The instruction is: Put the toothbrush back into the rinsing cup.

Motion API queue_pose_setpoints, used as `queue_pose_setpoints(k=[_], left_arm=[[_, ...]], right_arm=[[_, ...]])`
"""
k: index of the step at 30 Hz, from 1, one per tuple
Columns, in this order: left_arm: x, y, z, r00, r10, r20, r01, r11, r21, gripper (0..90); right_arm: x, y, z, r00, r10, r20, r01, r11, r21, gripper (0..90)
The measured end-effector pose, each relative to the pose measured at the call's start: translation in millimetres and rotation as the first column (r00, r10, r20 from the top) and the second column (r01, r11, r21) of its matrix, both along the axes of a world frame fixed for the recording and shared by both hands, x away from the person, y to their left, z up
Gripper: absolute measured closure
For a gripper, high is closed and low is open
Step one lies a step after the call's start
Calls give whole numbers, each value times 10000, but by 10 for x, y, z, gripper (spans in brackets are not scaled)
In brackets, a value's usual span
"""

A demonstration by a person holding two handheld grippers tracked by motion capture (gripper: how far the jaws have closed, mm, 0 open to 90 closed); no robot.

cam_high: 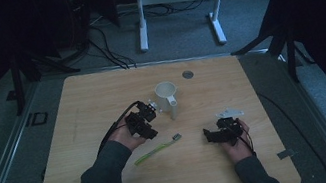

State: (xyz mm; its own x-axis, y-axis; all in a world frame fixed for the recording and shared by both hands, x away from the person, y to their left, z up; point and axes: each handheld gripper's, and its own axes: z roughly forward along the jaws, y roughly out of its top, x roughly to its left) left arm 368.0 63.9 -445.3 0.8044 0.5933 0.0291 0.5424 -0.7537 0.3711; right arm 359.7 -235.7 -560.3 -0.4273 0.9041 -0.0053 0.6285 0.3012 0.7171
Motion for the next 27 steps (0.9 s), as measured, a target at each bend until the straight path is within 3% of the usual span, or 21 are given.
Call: queue_pose_setpoints(k=[27], left_arm=[[21, -214, -102, 9959, -568, -701, 622, 9950, 778, 654]], right_arm=[[2, -1, 1, 10000, 22, -8, -22, 10000, -3, 126]])
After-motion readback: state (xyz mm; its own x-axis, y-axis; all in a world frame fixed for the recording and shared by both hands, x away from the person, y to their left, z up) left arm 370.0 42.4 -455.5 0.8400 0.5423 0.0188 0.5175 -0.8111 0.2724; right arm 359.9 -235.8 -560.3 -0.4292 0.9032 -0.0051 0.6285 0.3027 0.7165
